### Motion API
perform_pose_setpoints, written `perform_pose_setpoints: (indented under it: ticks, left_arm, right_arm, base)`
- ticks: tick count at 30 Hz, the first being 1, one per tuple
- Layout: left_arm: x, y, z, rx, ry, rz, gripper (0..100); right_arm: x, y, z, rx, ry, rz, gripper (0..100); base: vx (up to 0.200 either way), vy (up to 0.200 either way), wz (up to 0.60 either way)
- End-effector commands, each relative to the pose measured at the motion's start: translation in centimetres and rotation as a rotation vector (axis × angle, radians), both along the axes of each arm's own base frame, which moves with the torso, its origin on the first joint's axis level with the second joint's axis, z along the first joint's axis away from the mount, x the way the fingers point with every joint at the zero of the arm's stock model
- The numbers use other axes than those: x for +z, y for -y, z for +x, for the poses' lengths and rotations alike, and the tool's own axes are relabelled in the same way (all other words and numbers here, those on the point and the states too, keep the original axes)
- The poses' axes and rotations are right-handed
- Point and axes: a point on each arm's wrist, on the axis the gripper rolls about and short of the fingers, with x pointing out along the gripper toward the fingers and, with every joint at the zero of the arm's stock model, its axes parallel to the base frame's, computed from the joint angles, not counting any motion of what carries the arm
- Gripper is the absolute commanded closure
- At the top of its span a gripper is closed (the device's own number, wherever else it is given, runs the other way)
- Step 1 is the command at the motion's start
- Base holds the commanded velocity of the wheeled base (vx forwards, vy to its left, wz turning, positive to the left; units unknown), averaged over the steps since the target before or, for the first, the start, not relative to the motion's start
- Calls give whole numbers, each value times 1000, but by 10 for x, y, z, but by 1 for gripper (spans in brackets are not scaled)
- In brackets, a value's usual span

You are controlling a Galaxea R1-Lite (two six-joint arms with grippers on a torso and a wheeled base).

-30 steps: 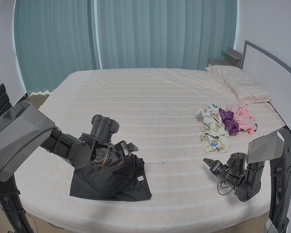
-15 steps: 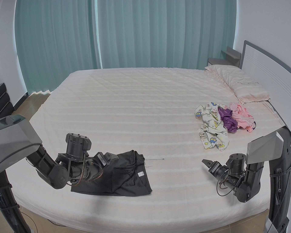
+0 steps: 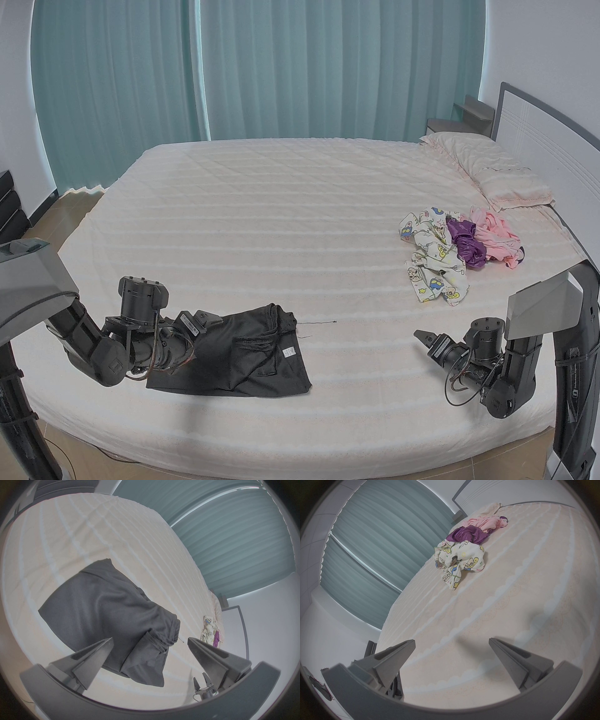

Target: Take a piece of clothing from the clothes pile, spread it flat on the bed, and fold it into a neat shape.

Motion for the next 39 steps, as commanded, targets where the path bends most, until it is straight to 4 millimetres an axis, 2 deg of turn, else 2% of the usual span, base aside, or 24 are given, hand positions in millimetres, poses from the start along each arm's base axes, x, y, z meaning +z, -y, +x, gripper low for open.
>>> perform_pose_setpoints:
  ticks: [1,4,9,15,39]
  left_arm:
    - [2,-16,6,37,4,-16,0]
    - [3,-34,11,67,7,-41,0]
    - [3,-46,15,91,7,-56,0]
    - [2,-48,16,95,5,-57,0]
    - [2,-50,19,147,36,-105,0]
  right_arm:
    - [1,-2,0,5,11,2,0]
    - [0,-2,0,6,8,2,0]
    - [0,-2,0,7,8,1,0]
    - [-1,-2,0,7,5,0,0]
    - [0,-4,-1,14,6,-3,0]
  base:
    - [0,200,0]
    - [0,200,0]
    - [0,200,0]
    - [0,200,0]
    - [0,0,0]
